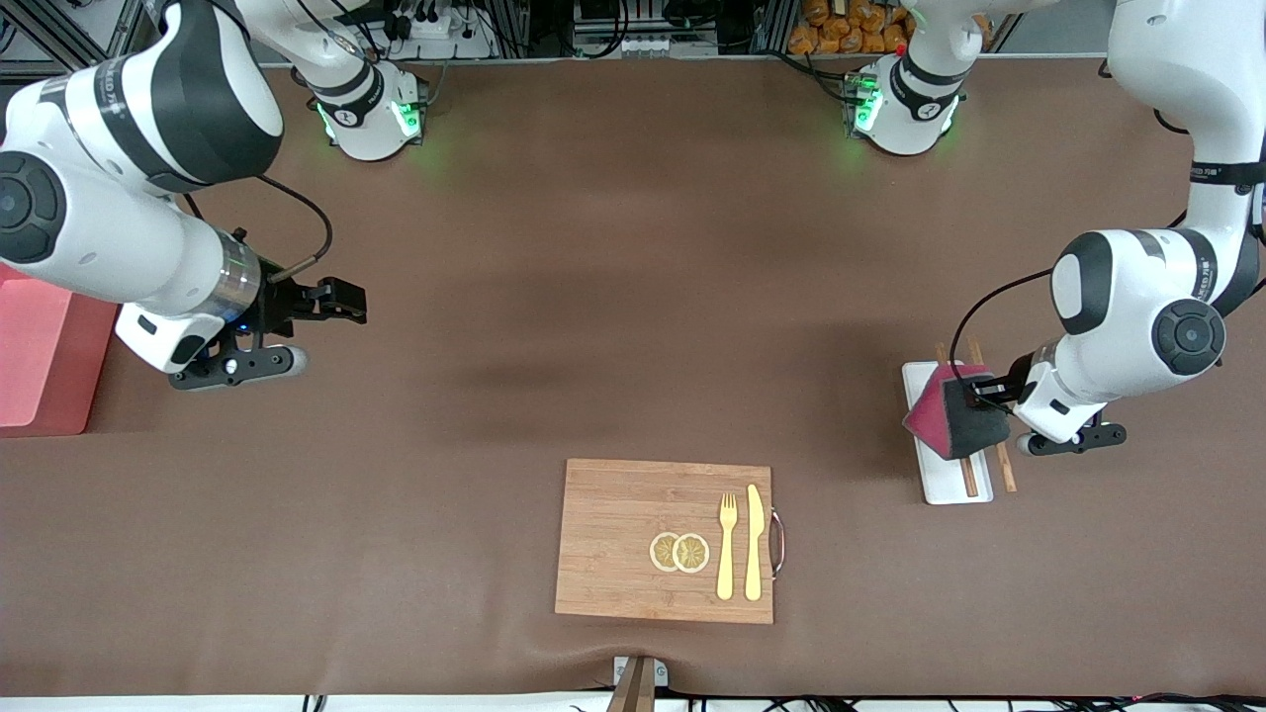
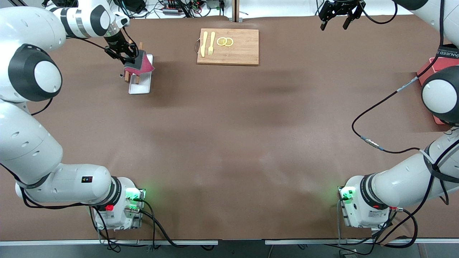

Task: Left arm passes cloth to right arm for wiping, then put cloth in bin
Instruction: 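Grasp the grey cloth with the left gripper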

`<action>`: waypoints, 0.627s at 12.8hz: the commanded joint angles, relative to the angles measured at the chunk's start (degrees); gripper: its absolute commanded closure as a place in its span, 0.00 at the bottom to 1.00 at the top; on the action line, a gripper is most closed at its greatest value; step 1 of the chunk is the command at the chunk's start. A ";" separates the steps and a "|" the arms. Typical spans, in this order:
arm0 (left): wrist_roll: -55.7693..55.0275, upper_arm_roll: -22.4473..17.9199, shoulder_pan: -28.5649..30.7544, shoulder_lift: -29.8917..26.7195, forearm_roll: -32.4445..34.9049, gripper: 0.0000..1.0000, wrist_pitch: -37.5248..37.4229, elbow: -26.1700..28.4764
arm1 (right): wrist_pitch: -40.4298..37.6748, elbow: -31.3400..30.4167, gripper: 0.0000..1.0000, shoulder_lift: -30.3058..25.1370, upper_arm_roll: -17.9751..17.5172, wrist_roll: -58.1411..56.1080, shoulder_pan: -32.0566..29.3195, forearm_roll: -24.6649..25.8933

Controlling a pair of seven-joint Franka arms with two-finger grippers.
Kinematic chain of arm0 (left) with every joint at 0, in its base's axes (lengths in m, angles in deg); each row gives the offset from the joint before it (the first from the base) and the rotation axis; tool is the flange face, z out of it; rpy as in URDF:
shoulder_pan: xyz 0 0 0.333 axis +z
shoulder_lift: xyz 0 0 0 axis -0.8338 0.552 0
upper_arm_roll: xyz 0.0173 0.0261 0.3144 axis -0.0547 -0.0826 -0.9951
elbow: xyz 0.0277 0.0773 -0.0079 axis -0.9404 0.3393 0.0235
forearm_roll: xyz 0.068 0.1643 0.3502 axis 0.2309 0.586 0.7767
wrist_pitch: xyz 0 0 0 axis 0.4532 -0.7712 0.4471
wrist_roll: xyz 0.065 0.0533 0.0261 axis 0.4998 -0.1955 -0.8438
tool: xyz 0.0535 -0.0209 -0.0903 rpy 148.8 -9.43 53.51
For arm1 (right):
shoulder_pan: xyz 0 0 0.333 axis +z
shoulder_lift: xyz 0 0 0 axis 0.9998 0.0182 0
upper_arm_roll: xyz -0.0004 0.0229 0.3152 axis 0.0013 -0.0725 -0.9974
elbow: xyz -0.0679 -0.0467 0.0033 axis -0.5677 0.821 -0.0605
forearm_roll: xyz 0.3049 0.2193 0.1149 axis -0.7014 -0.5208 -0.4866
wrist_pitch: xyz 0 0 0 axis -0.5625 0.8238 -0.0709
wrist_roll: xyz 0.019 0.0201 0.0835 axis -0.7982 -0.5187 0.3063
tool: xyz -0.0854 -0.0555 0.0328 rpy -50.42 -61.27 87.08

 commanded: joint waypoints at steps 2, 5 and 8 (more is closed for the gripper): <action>-0.45 0.20 0.23 0.26 0.90 0.68 0.01 -0.66 | -0.62 0.78 0.00 -0.03 0.34 3.63 0.38 -3.75; 0.07 0.20 0.23 0.17 0.90 0.88 -0.25 -0.66 | -0.70 0.78 0.00 -0.12 0.34 5.56 0.46 -4.73; 0.42 0.20 0.32 -0.09 0.90 0.96 -0.34 -0.66 | -0.62 0.78 0.00 -0.12 0.34 8.01 1.52 -4.82</action>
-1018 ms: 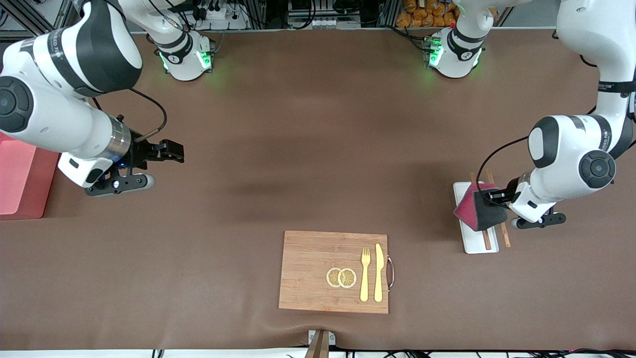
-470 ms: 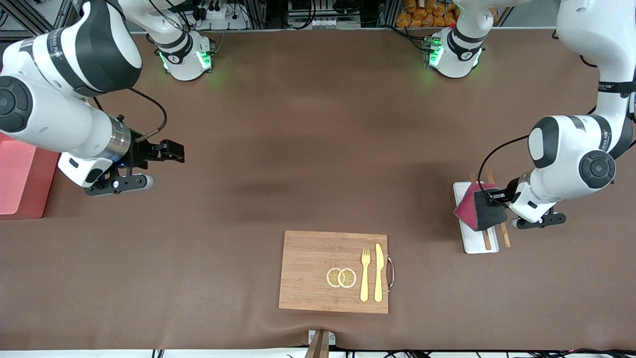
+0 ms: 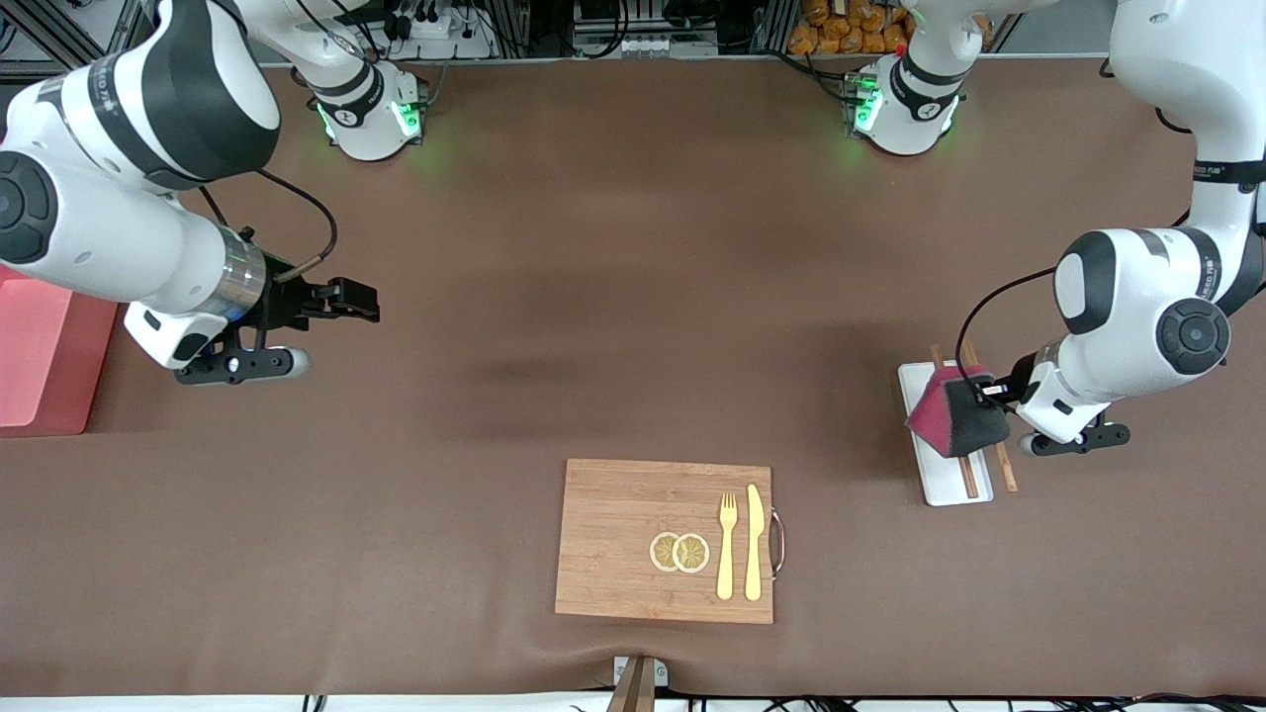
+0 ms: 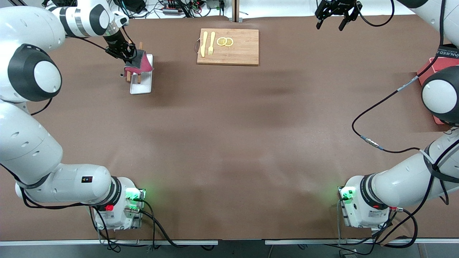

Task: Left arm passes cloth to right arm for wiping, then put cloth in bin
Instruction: 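Grasp the grey cloth with the left gripper, then lift the cloth with the left gripper toward the right gripper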

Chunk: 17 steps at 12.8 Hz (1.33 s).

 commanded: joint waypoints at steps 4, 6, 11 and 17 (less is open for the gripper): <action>0.38 0.28 0.48 0.14 0.83 1.00 0.35 -0.14 | -0.60 0.69 0.00 -0.29 0.44 3.85 1.88 -1.18; 0.56 0.37 0.48 -0.56 0.92 1.00 0.17 -0.14 | -0.60 0.69 0.00 -0.29 0.44 3.94 2.23 -1.18; 0.03 6.32 -0.31 -6.89 0.57 1.00 -4.73 -1.63 | -0.69 1.83 0.00 0.06 0.44 11.58 2.14 -4.50; -26.17 19.26 -9.67 0.72 0.39 1.00 -8.97 -18.03 | 0.27 3.22 0.00 3.12 0.70 17.03 0.83 -13.30</action>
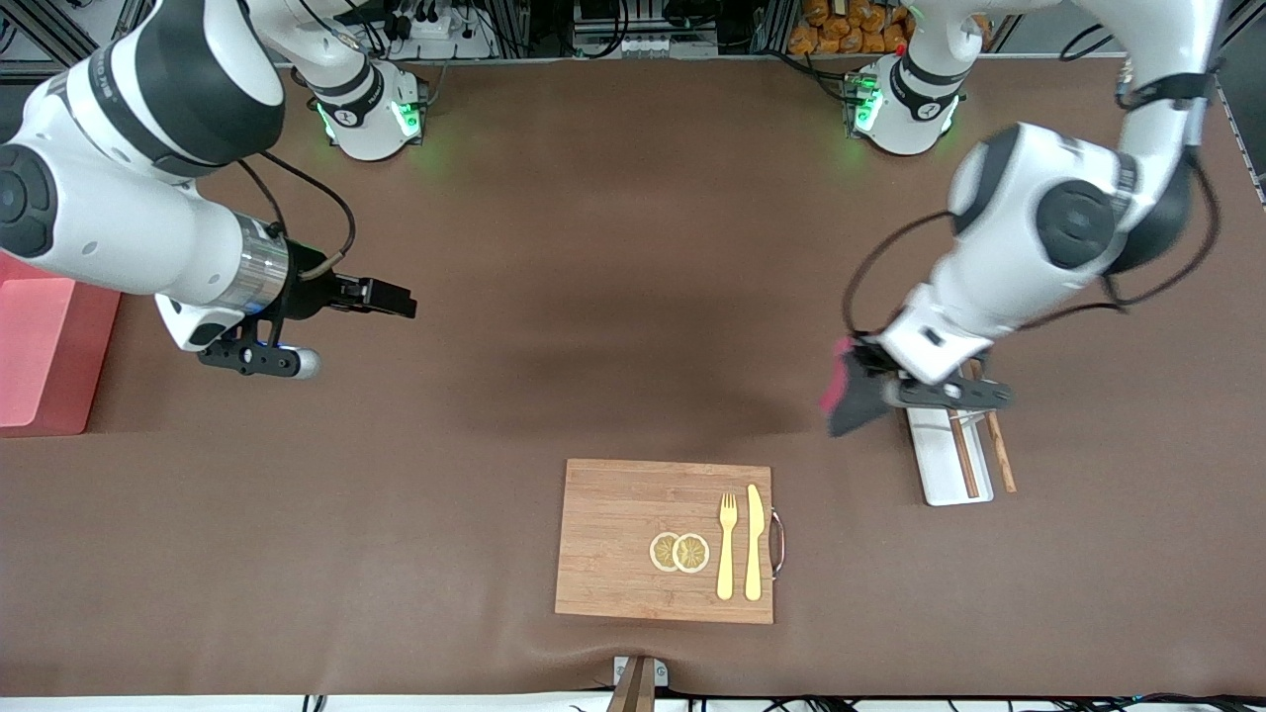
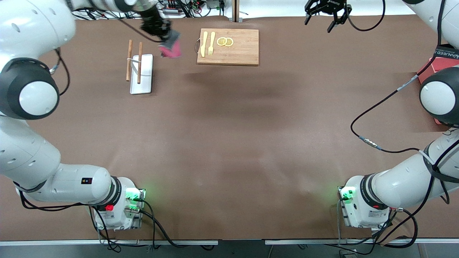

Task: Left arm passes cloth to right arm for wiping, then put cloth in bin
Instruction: 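Lift the cloth with the left gripper toward the right gripper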

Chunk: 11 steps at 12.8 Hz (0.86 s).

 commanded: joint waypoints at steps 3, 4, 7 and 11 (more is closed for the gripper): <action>-25.27 -0.17 -14.09 15.81 0.53 1.00 0.43 -21.29 | 0.35 9.69 0.00 9.27 0.20 3.46 -0.35 -5.00; -29.14 -0.35 -16.56 17.76 0.53 1.00 4.10 -22.98 | 0.53 12.16 0.00 11.73 0.11 6.95 0.00 -6.14; -40.65 -0.35 -21.41 21.72 0.36 1.00 20.09 -23.17 | 5.44 14.56 0.00 16.14 -0.15 15.14 2.54 -8.18; -48.57 -0.26 -24.57 24.54 0.27 1.00 30.21 -23.34 | 10.90 14.38 0.00 18.87 -0.15 21.30 4.04 -9.14</action>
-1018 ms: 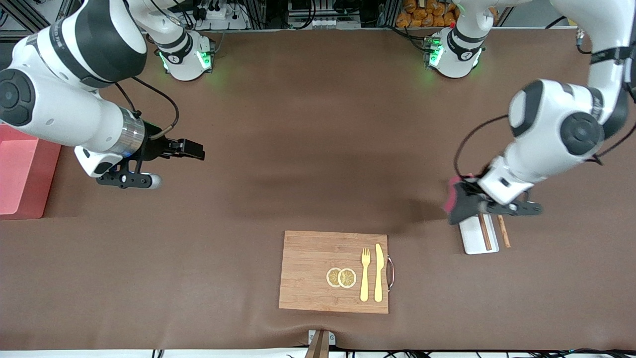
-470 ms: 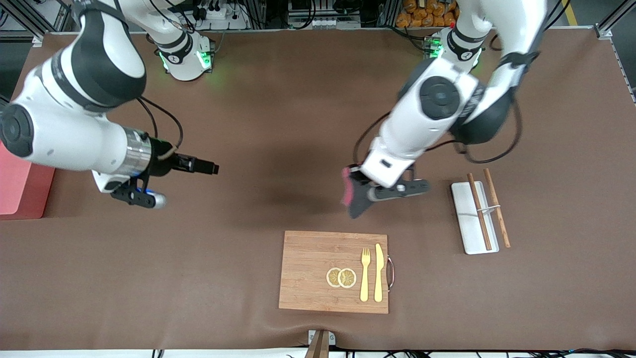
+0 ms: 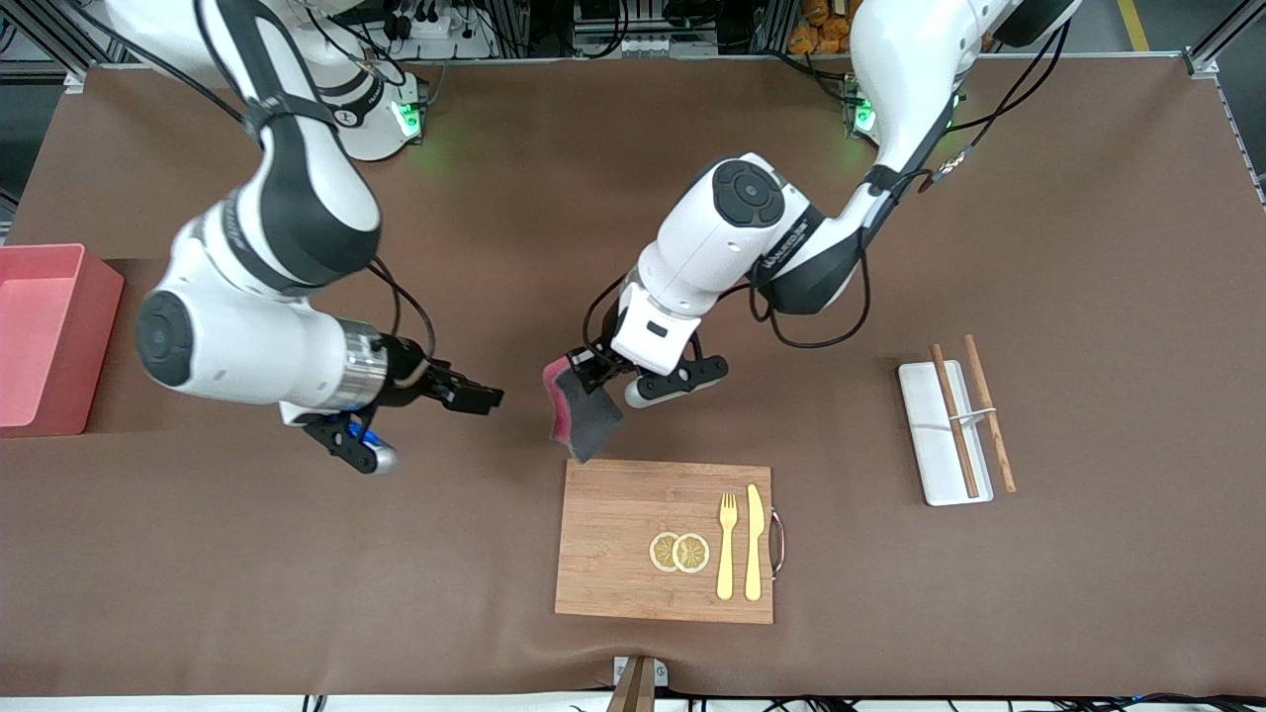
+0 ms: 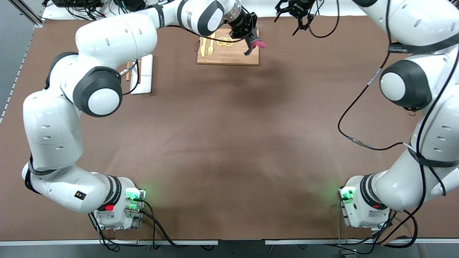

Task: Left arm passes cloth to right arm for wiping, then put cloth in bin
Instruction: 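Lift the cloth with the left gripper toward the right gripper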

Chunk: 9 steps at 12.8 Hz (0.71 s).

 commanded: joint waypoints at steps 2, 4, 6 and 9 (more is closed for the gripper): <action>-8.90 -0.58 -2.66 2.56 0.27 1.00 7.28 -2.19 | -0.19 1.78 0.00 1.57 0.37 2.84 -1.58 -8.35; -11.28 -0.49 -3.18 2.74 0.18 1.00 8.00 -2.19 | -0.10 -0.07 0.00 1.66 0.37 0.91 -3.70 -14.52; -14.96 -0.40 -3.62 3.09 0.18 1.00 11.14 -2.19 | -0.19 -1.64 0.00 1.92 0.37 -4.87 -4.75 -15.42; -19.72 -0.40 -4.15 3.18 0.18 1.00 13.62 -2.19 | -0.10 -3.23 0.00 2.80 0.37 -11.31 -5.28 -16.99</action>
